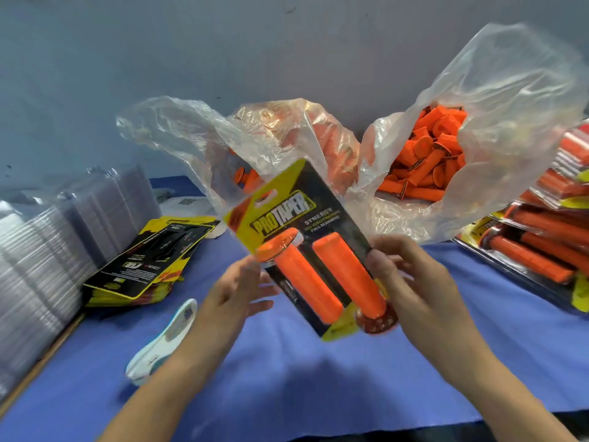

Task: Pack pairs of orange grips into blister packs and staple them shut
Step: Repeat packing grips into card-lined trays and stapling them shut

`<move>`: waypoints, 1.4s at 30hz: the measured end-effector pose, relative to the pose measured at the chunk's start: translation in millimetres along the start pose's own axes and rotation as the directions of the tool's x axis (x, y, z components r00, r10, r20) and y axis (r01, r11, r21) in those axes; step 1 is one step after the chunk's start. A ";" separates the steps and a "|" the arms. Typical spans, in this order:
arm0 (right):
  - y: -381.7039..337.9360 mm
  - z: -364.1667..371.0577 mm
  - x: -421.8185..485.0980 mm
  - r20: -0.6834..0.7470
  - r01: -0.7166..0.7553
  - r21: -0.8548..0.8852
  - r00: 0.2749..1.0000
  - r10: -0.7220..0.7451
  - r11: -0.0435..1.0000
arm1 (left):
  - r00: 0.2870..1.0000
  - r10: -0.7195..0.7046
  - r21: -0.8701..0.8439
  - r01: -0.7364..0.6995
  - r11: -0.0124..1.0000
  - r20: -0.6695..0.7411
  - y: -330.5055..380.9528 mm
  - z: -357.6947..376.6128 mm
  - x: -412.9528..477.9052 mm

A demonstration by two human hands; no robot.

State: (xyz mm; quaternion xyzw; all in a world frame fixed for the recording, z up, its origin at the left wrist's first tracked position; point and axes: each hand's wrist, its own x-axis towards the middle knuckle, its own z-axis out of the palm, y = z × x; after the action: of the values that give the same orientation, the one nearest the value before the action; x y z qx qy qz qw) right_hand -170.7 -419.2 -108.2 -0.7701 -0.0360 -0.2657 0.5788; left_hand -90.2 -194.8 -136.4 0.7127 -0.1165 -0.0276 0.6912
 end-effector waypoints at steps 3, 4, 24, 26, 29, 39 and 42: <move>6.0 -2.6 7.6 0.106 -0.234 0.164 0.970 0.218 0.958 | 0.997 0.074 -0.143 -0.071 0.987 0.012 10.8 17.0 2.7; 9.3 -1.8 9.1 0.165 -0.324 0.200 0.941 0.294 0.925 | 0.997 0.081 -0.157 -0.081 0.984 -0.005 12.4 19.8 4.1; 37.8 -12.2 33.1 0.007 -0.358 0.757 0.841 0.540 0.547 | 0.922 -0.192 0.102 0.167 0.981 0.337 -2.5 28.8 -18.9; 38.3 -23.7 31.7 -0.039 -0.322 0.775 0.834 0.551 0.544 | 0.934 -0.167 0.080 0.149 0.986 0.317 5.5 37.2 -20.3; 40.4 -42.5 25.1 -0.091 -0.285 0.766 0.840 0.535 0.577 | 0.955 -0.108 0.045 0.099 0.994 0.277 18.6 59.3 -16.5; 41.1 -137.0 18.6 -0.293 -0.071 0.771 0.844 0.450 0.633 | 0.841 0.303 0.120 -0.393 0.912 0.448 65.4 159.6 -4.3; 24.4 -178.6 30.4 -0.406 0.075 0.729 0.848 0.341 0.680 | 0.724 0.482 0.163 -0.621 0.767 0.493 99.6 210.9 4.3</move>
State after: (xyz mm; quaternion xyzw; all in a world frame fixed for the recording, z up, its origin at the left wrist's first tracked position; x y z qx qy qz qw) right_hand -201.4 -597.6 -82.1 -0.3807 0.0759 -0.3794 0.8399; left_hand -141.0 -403.9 -46.1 0.7216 -0.4755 0.0477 0.5009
